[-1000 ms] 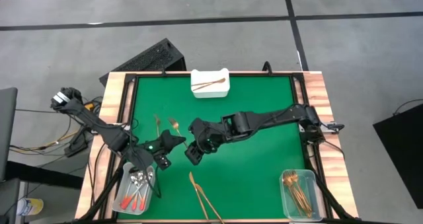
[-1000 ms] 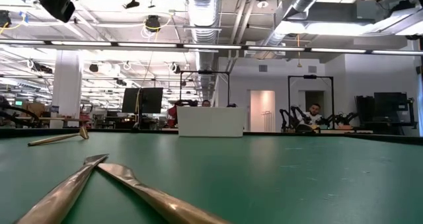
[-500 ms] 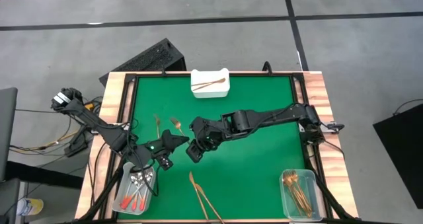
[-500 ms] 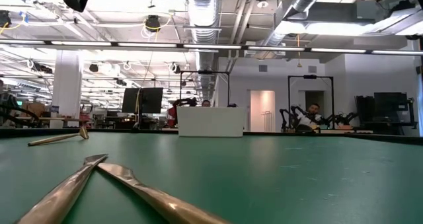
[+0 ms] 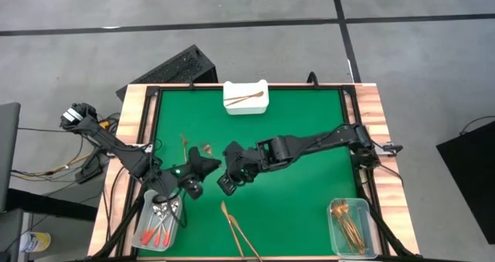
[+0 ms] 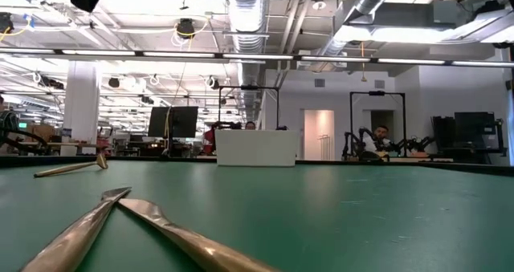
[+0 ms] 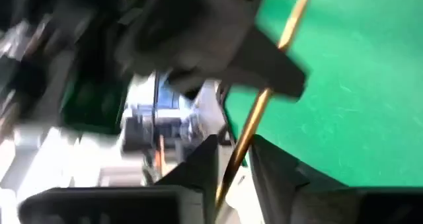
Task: Sort silverware by color (type)
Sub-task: Put the gold fork into the transparent bin
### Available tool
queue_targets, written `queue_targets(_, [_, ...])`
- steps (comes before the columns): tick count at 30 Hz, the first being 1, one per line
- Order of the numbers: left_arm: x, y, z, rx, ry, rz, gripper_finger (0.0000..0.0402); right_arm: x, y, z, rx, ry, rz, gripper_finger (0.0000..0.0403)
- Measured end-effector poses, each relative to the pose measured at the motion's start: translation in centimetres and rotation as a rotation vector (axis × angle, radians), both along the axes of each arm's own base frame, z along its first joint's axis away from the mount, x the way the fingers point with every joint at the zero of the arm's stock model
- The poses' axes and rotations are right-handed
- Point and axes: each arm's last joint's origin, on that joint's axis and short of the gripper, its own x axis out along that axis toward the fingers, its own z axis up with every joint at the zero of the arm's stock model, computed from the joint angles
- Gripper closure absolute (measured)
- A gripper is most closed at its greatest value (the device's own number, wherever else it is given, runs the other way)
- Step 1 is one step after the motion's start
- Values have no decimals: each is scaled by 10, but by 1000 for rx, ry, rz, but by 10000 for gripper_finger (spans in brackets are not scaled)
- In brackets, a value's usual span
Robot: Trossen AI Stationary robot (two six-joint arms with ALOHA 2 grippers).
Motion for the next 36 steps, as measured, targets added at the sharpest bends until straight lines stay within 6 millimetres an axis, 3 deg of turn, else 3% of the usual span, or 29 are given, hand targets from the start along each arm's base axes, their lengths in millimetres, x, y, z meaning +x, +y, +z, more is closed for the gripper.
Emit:
queue_targets(4, [-1, 4, 12, -186, -198, 202, 288, -27, 14, -1, -79, 145, -137, 379])
queue_targets(9, [-8, 12, 17, -430, -448, 438, 245, -75, 47, 3, -166, 338, -200, 379])
queue_targets(13, [-16, 18, 26, -696, -520, 378, 238, -116, 88, 4, -215, 430, -252, 379])
queue_targets(19, [-21, 36, 33, -986, -625, 402, 253, -172, 154, 5, -200, 371, -190, 379])
queue_targets(24, [-20, 48, 24, -1084, -642, 490, 262, -219, 196, -17, -150, 420, -236, 379])
queue_targets(28, [-15, 55, 16, -1154, -557, 502, 262, -259, 217, -37, -103, 588, -262, 379])
queue_targets(32, [-12, 63, 15, -1179, -553, 522, 262, -289, 227, -58, -123, 716, -312, 379])
queue_targets(36, [-11, 72, 13, -1164, -563, 562, 262, -304, 225, -80, -188, 832, -328, 379])
